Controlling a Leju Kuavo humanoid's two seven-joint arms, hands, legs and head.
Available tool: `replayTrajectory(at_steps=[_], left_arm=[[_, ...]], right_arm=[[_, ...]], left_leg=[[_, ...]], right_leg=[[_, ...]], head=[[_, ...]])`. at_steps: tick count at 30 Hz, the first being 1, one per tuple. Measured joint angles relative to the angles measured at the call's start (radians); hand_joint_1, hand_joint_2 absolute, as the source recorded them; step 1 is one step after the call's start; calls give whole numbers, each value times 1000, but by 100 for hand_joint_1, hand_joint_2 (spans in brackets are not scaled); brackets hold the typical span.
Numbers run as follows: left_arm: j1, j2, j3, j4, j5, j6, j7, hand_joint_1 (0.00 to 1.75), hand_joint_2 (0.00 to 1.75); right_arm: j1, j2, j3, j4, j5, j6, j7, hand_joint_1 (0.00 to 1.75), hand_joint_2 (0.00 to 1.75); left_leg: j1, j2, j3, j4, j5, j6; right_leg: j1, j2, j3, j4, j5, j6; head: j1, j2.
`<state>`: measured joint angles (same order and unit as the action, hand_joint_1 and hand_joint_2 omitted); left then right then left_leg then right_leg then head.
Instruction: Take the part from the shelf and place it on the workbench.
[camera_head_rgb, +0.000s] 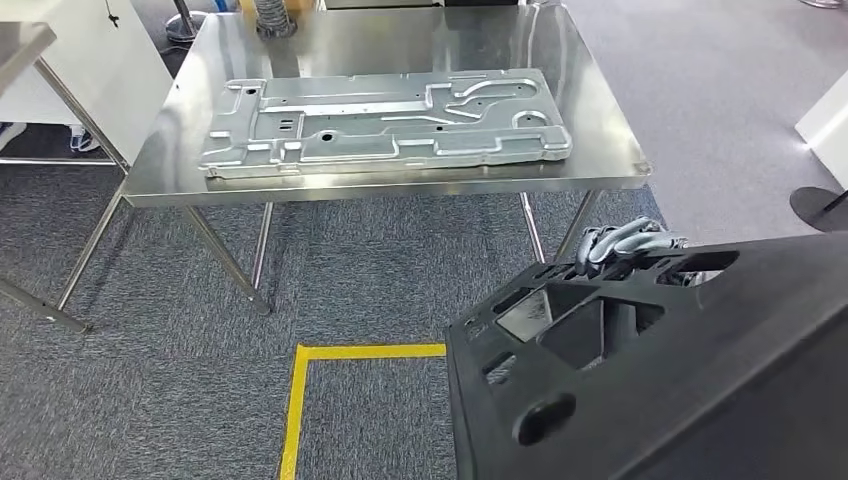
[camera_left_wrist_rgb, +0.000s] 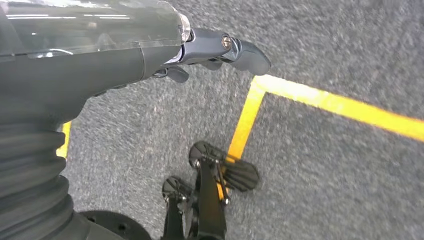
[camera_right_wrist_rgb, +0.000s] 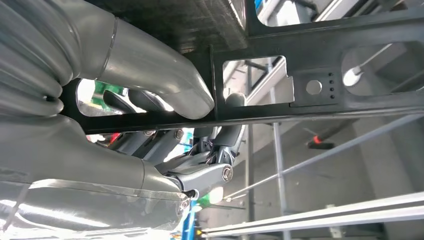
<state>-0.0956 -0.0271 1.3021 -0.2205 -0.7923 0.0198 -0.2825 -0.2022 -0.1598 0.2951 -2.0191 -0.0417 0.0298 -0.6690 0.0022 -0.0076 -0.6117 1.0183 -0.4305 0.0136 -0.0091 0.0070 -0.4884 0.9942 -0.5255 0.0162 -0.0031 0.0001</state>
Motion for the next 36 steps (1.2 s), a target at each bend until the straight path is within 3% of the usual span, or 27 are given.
replayTrajectory(at_steps=[2, 3, 6, 7, 8, 9, 11, 12, 13, 14, 17, 19, 21, 22, 23, 24, 26, 27, 28, 31, 33, 34, 36], left_arm=[[1, 1, 0, 0, 0, 0, 0, 0, 175], [0, 1, 0, 0, 0, 0, 0, 0, 175], [-1, 1, 0, 0, -1, 0, 0, 0, 175], [0, 1, 0, 0, -1, 0, 0, 0, 175], [0, 1, 0, 0, -1, 0, 1, 0, 175], [1, 1, 0, 0, -2, 0, 2, 0, 175], [0, 0, 0, 0, -3, 0, 3, 0, 175], [-1, 0, 0, 0, -3, 1, 4, 0, 175], [-2, -1, -1, 0, -3, 1, 4, 0, 175], [-2, -1, -1, 0, -3, 1, 5, 0, 175], [-3, 0, -1, 0, -3, 1, 5, 0, 175], [-5, 1, -1, 0, -3, 0, 4, 0, 175], [-5, 2, -1, 0, -3, -1, 3, 0, 175], [-4, 2, -1, 0, -3, -1, 3, 0, 175], [-2, 2, -1, 0, -2, -1, 3, 0, 175], [-1, 2, -1, 0, -2, -2, 2, 0, 175], [1, 2, -1, 0, -2, -2, 1, 0, 175], [0, 3, -1, 0, -2, -2, 0, 0, 175], [0, 3, -1, 0, -2, -2, 0, 0, 175], [2, 3, -1, 0, -2, -3, 0, 0, 175], [2, 3, -1, 0, -2, -3, 0, 0, 175], [1, 3, -1, 0, -1, -3, 0, 0, 175], [0, 3, -1, 0, 2, -1, 0, 0, 175]], right_arm=[[-2, 0, 0, 0, 0, -1, -3, 175, 175], [-4, 0, 0, -1, 0, -2, -4, 175, 175], [-2, 0, 1, -1, 2, -8, -5, 175, 175], [0, 0, 2, -1, 3, -10, -4, 175, 175], [1, 0, 2, -1, 5, -13, -4, 175, 175], [2, 0, 2, -2, 8, -15, -4, 175, 175], [2, 0, 3, -3, 12, -16, -3, 175, 175], [2, 0, 3, -3, 13, -16, -3, 175, 175], [3, 1, 3, -3, 14, -16, -2, 175, 175], [3, 1, 4, -4, 14, -16, -1, 175, 175], [1, 0, 3, -9, 14, -17, 0, 175, 175], [-4, 0, 3, -13, 13, -16, 0, 175, 175], [-8, -1, 3, -14, 10, -16, 1, 175, 175], [-8, -1, 3, -14, 7, -16, 0, 175, 175], [-8, -1, 3, -14, 4, -17, 0, 175, 175], [-8, -1, 3, -15, 2, -18, -1, 175, 175], [-8, -1, 3, -18, -1, -19, -3, 175, 175], [-9, -2, 3, -19, -1, -19, -4, 175, 175], [-10, -2, 2, -19, -2, -19, -4, 175, 175], [-11, -2, 2, -21, -2, -20, -4, 175, 175], [-14, -4, 1, -25, -2, -21, -5, 175, 175], [-15, -4, 1, -26, -3, -22, -6, 175, 175], [-13, -5, 1, -26, -4, -24, -7, 175, 175]], left_leg=[[4, -1, 19, -12, -7, 13], [6, -2, 29, -16, -11, 18], [6, -2, 50, -18, -28, 26], [5, -2, 58, -18, -35, 26], [5, -3, 69, -18, -43, 25], [5, -4, 81, -18, -52, 23], [5, -5, 102, -18, -70, 17], [4, -5, 108, -18, -77, 12], [4, -5, 112, -19, -83, 5], [3, -5, 116, -17, -84, -2], [3, -2, 121, 11, -96, -20], [6, 0, 76, 102, -135, -26], [9, 1, -7, 228, -185, -34], [9, 1, -40, 266, -193, -37], [10, 1, -56, 266, -178, -38], [10, 1, -52, 226, -138, -38], [9, 2, -15, 93, -41, -32], [7, 3, 1, 39, -17, -28], [4, 4, 10, 11, -7, -21], [2, 4, 18, -3, -5, -1], [8, 4, 32, -14, -5, 10], [9, 4, 40, -19, -7, 15], [9, 4, 49, -20, -16, 20]], right_leg=[[-1, -1, -12, 40, -6, 9], [-2, -1, -35, 85, -20, 13], [-5, -2, -158, 268, -87, 22], [-5, -2, -188, 294, -90, 23], [-5, -2, -200, 283, -71, 23], [-5, -2, -193, 237, -32, 21], [-1, -3, -156, 100, 63, 13], [3, -4, -142, 52, 84, 6], [7, -5, -136, 25, 94, -2], [10, -5, -136, 20, 87, -9], [4, -5, -111, 8, 90, -28], [1, -6, -92, 2, 82, -37], [2, -6, -81, 2, 71, -42], [3, -5, -75, 2, 64, -42], [3, -4, -66, 2, 57, -41], [3, -3, -55, 2, 49, -40], [3, -3, -30, 2, 33, -35], [4, -3, -22, 2, 26, -31], [5, -3, -19, 2, 20, -26], [6, -1, -14, -1, 8, -8], [6, -2, -26, 37, -15, 3], [4, -2, -52, 88, -38, 7], [1, -2, -137, 228, -84, 14]], head=[[3, 0], [4, 0], [6, 0], [6, 0], [6, 0], [6, 0], [5, 0], [4, 0], [3, 0], [2, 0], [0, 0], [-3, 0], [-5, 0], [-5, 0], [-5, 0], [-5, 0], [-4, 0], [-4, 0], [-4, 0], [-3, 0], [0, 0], [2, 0], [5, 0]])
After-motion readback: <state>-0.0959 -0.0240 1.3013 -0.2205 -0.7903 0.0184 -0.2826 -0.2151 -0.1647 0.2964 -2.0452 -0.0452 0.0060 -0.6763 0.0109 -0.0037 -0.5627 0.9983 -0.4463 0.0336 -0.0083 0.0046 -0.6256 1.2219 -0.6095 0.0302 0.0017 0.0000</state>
